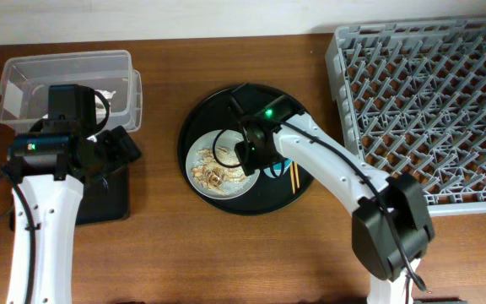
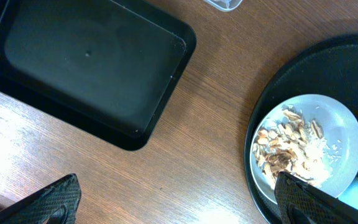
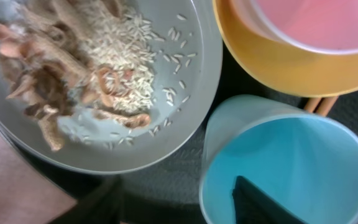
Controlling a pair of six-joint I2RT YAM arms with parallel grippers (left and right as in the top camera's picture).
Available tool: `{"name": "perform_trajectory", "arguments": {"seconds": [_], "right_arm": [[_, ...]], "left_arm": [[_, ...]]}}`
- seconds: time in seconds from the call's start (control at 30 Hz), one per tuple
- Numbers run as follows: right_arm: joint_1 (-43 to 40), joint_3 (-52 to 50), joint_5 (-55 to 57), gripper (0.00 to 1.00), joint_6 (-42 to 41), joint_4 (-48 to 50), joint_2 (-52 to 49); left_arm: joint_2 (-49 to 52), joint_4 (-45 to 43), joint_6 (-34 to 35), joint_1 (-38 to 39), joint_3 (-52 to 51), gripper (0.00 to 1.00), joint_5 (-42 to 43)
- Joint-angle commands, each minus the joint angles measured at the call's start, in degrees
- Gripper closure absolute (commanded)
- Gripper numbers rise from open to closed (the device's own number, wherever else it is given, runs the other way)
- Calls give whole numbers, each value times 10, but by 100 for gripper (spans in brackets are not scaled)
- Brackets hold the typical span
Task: Sort waste into correct bins and load items into the dishwasher rack
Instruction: 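Reach the right gripper to the blue cup and grasp it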
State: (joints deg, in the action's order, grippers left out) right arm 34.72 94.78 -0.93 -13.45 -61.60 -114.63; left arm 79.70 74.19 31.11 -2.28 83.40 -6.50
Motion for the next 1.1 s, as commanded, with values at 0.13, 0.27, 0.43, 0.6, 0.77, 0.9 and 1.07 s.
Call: {"name": "perform_trajectory", "arguments": {"seconds": [0.13, 0.27, 0.43, 0.6, 0.77, 0.9, 1.07], "right_arm": [[2, 7, 16, 55, -21, 15, -10], [2, -19, 17, 61, -33, 32, -13], [2, -20, 17, 63, -34, 34, -13], [2, -20, 31, 64, -36, 33, -13], [3, -26, 31, 66, -36, 31, -14], [3, -42, 31, 66, -36, 37, -14], [3, -38, 31, 76, -36, 34, -13]], "left_arm": [[-8, 0, 6, -2, 0, 1, -9], [-8, 0, 6, -2, 0, 1, -9], [-8, 0, 6, -2, 0, 1, -9], [-8, 0, 6, -2, 0, 1, -9], [-8, 0, 6, -2, 0, 1, -9], [-8, 0, 6, -2, 0, 1, -9], [-8, 0, 6, -2, 0, 1, -9]]}}
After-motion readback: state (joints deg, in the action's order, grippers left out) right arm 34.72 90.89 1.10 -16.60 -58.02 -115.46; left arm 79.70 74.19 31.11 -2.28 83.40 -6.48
